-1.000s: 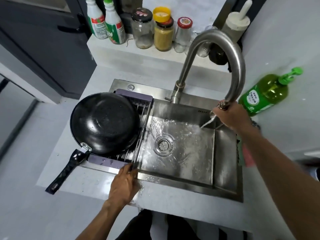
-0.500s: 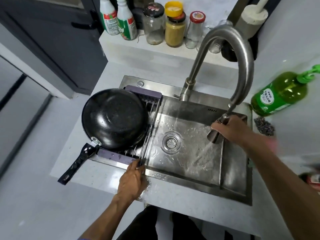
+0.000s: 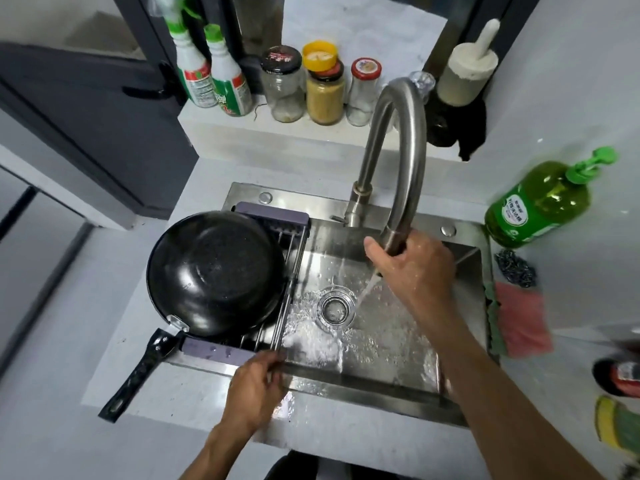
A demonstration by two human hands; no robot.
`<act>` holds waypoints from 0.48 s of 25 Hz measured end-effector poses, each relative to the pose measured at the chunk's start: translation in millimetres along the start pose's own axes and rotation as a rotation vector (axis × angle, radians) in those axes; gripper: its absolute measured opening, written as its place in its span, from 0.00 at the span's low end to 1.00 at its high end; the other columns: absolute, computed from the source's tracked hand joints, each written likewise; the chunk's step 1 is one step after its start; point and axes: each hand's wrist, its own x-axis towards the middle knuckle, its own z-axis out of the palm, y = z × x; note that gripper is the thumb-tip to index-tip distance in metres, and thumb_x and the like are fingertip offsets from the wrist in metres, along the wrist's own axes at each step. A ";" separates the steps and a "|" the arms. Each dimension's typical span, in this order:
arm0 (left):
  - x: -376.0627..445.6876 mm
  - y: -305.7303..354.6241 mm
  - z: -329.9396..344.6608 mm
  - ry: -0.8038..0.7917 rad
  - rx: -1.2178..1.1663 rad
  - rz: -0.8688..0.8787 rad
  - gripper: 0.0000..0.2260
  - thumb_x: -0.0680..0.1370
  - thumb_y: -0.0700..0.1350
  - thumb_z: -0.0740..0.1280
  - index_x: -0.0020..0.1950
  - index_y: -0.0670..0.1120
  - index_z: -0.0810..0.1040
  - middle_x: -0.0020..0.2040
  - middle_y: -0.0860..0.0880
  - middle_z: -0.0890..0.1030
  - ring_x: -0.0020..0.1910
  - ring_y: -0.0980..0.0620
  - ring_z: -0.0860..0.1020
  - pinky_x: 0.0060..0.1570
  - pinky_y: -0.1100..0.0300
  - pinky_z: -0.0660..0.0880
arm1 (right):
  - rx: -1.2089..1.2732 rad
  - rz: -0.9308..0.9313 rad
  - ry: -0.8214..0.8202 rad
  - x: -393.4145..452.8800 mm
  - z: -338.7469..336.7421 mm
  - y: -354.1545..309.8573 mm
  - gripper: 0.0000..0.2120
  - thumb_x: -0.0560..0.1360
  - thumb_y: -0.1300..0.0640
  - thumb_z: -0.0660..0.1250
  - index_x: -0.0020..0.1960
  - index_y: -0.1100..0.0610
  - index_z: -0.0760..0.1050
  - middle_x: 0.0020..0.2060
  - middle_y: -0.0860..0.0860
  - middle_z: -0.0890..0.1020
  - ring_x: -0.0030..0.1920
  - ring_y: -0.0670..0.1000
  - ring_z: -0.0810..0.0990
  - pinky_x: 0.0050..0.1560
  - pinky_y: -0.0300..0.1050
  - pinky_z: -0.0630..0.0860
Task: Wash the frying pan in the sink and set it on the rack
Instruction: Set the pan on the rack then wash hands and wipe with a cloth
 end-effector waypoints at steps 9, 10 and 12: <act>246.4 138.2 -32.2 -0.148 0.087 -0.077 0.17 0.78 0.47 0.65 0.65 0.43 0.72 0.57 0.41 0.80 0.56 0.41 0.78 0.53 0.53 0.73 | 0.260 -0.175 -0.353 7.6 3.7 12.5 0.31 0.65 0.28 0.67 0.41 0.58 0.78 0.26 0.46 0.77 0.23 0.42 0.72 0.27 0.40 0.73; 257.1 141.9 -30.5 -0.217 0.056 -0.089 0.12 0.78 0.46 0.65 0.60 0.42 0.75 0.56 0.40 0.80 0.55 0.40 0.78 0.51 0.52 0.75 | 0.283 -0.176 -0.380 3.9 0.0 19.0 0.31 0.66 0.27 0.66 0.45 0.56 0.77 0.26 0.45 0.76 0.23 0.42 0.71 0.26 0.35 0.69; 267.0 145.9 -26.9 -0.232 -0.087 -0.113 0.06 0.78 0.40 0.66 0.50 0.40 0.80 0.50 0.38 0.83 0.51 0.40 0.81 0.53 0.49 0.78 | 0.287 -0.152 -0.380 -6.5 -3.6 33.0 0.29 0.69 0.30 0.64 0.60 0.49 0.74 0.29 0.41 0.77 0.25 0.41 0.72 0.27 0.32 0.68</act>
